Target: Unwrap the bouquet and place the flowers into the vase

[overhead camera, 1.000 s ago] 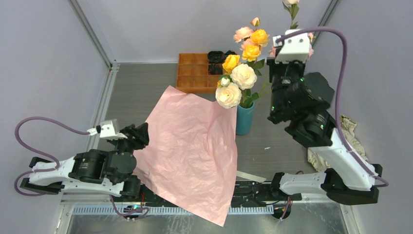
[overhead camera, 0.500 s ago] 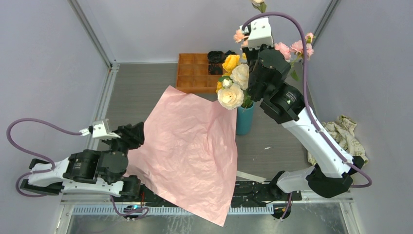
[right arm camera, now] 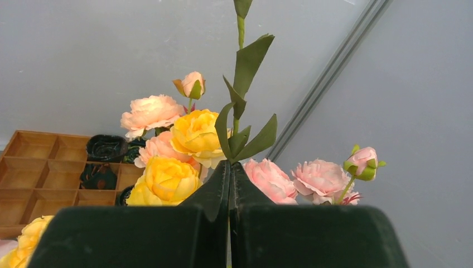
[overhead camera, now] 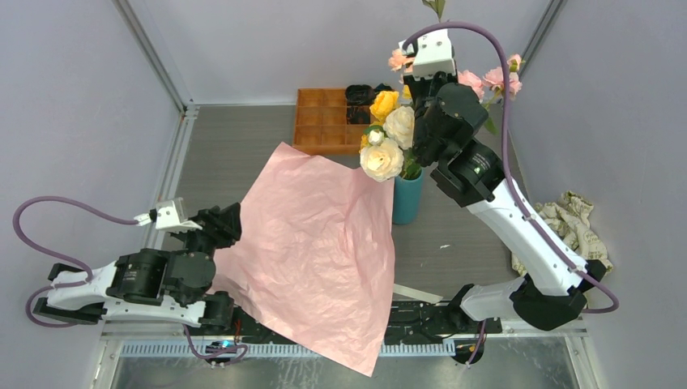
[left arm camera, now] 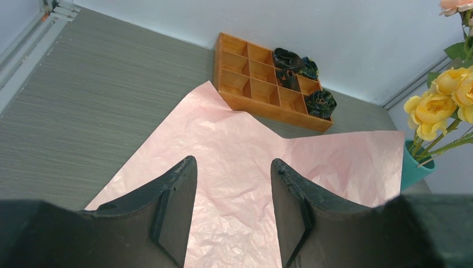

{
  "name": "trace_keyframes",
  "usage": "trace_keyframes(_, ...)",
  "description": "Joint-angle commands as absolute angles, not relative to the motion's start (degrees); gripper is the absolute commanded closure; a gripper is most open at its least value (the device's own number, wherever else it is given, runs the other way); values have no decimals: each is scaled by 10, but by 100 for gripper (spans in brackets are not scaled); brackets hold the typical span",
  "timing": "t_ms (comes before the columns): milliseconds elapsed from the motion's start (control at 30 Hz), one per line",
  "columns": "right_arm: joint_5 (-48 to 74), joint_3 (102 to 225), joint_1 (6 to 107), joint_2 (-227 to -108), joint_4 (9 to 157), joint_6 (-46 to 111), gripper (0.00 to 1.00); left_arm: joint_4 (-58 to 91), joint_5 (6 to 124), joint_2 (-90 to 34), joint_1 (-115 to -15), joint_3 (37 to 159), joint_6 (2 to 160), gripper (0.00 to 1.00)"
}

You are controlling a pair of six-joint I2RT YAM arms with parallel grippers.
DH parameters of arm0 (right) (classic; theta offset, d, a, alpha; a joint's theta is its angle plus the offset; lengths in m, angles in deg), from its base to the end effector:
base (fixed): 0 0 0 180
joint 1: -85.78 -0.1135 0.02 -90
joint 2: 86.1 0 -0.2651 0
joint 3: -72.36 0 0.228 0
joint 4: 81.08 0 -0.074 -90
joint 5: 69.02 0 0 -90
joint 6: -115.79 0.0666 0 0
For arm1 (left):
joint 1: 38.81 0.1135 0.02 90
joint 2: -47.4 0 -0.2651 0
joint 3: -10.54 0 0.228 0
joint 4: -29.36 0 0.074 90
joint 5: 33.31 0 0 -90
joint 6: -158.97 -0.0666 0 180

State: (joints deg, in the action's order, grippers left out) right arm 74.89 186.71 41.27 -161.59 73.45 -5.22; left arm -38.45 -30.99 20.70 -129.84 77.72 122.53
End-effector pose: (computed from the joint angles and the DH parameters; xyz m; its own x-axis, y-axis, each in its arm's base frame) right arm 0.2098 0.1308 0.5394 0.0655 -0.3612 -0.9302 0.2116 0.9160 -0.3408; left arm 0.0661 -0.0259 0.3454 -0.0405 -0.4407 -0.8967 0.0402 0.8960 -0.4422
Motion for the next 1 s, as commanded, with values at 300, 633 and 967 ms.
trace_keyframes(300, 765, 1855, 414, -1606, 849, -145, 99, -381, -388, 197, -1300, 786, 1240, 48)
trace_keyframes(633, 770, 1828, 414, -1605, 875, -173, 99, -382, -389, 195, -1300, 784, 1244, 48)
trace_keyframes(967, 749, 1749, 414, -1559, 850, -82, 99, -384, -389, 203, -1300, 778, 1247, 48)
